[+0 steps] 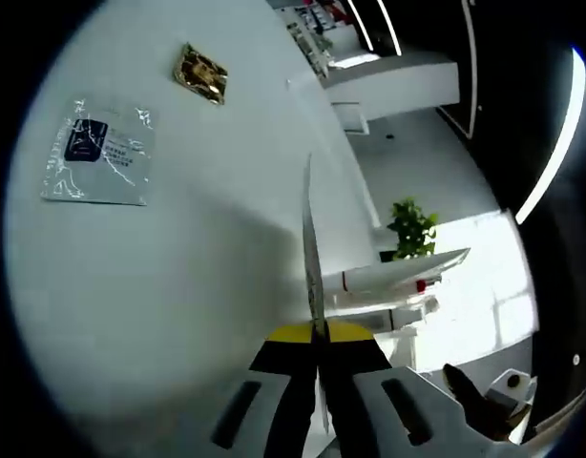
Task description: Arrange the skincare products in the storage area until every visible bottle or jar stands upright without overlapping.
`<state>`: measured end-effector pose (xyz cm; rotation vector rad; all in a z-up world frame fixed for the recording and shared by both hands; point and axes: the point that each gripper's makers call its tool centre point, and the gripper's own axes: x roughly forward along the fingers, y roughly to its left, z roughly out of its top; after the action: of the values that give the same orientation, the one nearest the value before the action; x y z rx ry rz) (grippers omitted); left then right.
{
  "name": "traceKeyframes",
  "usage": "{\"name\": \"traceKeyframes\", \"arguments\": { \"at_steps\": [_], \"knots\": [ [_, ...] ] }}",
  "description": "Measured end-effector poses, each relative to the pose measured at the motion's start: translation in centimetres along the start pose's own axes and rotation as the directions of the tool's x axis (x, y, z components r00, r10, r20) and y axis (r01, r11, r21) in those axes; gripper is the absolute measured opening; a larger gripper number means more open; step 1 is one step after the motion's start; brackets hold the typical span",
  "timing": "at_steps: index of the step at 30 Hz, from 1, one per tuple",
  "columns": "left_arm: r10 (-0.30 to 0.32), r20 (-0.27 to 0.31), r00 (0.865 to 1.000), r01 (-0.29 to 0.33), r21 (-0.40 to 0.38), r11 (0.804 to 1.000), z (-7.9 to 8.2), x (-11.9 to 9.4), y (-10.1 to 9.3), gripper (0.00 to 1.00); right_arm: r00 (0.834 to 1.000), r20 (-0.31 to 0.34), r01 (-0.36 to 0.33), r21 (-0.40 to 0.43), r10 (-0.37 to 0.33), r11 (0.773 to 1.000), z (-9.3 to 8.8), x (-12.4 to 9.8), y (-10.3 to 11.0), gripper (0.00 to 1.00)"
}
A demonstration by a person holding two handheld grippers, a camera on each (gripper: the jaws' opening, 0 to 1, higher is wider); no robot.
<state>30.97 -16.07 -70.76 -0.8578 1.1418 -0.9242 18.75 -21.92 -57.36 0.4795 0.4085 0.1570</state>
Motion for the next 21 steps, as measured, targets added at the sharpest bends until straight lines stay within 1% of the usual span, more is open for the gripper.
{"name": "traceKeyframes", "arguments": {
  "at_steps": [2, 8, 12, 14, 18, 21],
  "knots": [
    [0.006, -0.007, 1.0, -0.006, 0.0, 1.0, -0.1, 0.3, 0.2, 0.0, 1.0, -0.002, 0.005, 0.003, -0.005, 1.0, 0.0, 0.0, -0.2, 0.85],
    [0.037, -0.032, 0.999, -0.037, 0.014, 0.999, -1.1, 1.0, 0.7, 0.0, 1.0, -0.01, 0.009, 0.012, -0.009, 1.0, -0.2, 0.1, -0.5, 0.85],
    [0.057, -0.029, 0.998, -0.057, 0.004, 0.998, -1.4, 1.4, 0.9, 0.0, 1.0, -0.015, 0.005, 0.016, -0.005, 1.0, -0.4, 0.2, -0.4, 0.84],
    [0.081, -0.019, 0.997, -0.081, 0.027, 0.996, -1.4, 1.3, 1.0, 0.0, 1.0, -0.018, 0.005, 0.017, -0.005, 1.0, -0.5, 0.2, -0.5, 0.84],
    [0.1, -0.009, 0.995, -0.1, 0.04, 0.994, -1.2, 1.3, 1.3, 0.0, 1.0, -0.018, 0.006, 0.022, -0.006, 1.0, -0.5, 0.1, -0.5, 0.84],
    [0.126, -0.008, 0.992, -0.125, 0.084, 0.989, -1.0, 1.2, 1.8, 0.0, 1.0, -0.018, 0.007, 0.024, -0.007, 1.0, -0.5, 0.0, -0.6, 0.84]
  ]
}}
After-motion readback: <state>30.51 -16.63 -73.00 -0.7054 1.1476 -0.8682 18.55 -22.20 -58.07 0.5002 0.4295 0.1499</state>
